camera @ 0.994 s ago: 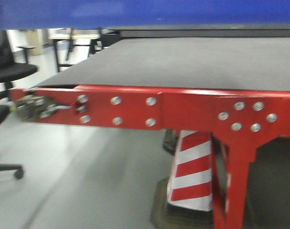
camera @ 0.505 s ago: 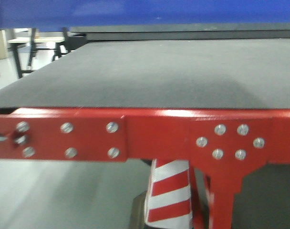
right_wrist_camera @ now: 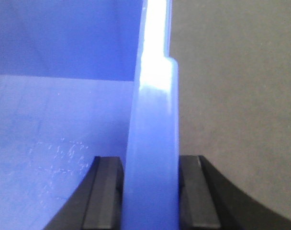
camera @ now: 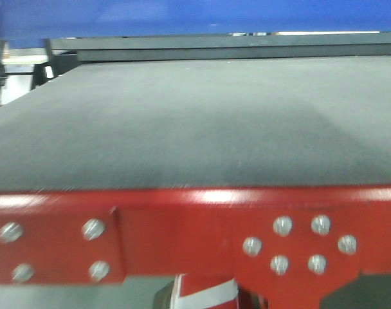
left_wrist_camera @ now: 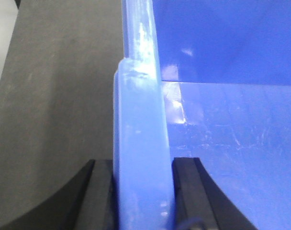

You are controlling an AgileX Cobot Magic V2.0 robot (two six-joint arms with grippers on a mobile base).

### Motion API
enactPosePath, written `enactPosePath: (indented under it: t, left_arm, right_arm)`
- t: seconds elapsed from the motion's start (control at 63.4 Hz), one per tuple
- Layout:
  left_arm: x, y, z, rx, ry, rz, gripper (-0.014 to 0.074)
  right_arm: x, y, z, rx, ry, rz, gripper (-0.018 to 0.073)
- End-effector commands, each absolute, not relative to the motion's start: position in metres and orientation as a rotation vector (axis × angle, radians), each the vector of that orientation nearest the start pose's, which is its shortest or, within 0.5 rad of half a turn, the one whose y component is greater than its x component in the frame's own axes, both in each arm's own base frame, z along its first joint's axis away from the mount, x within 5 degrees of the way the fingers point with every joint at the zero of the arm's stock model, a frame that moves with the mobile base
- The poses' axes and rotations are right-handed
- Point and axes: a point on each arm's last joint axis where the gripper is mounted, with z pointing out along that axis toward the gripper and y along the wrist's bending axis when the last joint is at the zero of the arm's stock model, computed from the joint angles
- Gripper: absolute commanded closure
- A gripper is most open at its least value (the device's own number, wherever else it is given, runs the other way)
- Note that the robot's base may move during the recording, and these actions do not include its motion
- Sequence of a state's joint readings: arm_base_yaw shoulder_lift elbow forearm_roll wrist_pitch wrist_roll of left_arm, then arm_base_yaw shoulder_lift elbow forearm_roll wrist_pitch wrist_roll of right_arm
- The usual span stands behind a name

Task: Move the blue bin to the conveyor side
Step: 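Hold the blue bin in both grippers while driving to the red conveyor, then lower the blue bin with both grippers onto the grey conveyor belt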

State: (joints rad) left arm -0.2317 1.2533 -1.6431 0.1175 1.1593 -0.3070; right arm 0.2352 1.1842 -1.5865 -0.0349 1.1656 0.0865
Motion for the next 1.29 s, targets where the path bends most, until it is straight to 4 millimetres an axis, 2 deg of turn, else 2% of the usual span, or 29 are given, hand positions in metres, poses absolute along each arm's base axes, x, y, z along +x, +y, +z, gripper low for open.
enactPosePath:
  t: [0.0, 1.277]
  left_arm:
    - [0.2229, -0.0483, 0.4976, -0.057, 2.118, -0.213, 0.0616]
    - [0.2229, -0.0483, 0.4976, -0.057, 2.118, -0.213, 0.0616]
  right_arm:
    - [0.2026, 0.0487, 0.495, -0.181, 2.106, 0.168, 0.064]
    - [0.2026, 0.0487, 0.495, -0.181, 2.106, 0.168, 0.064]
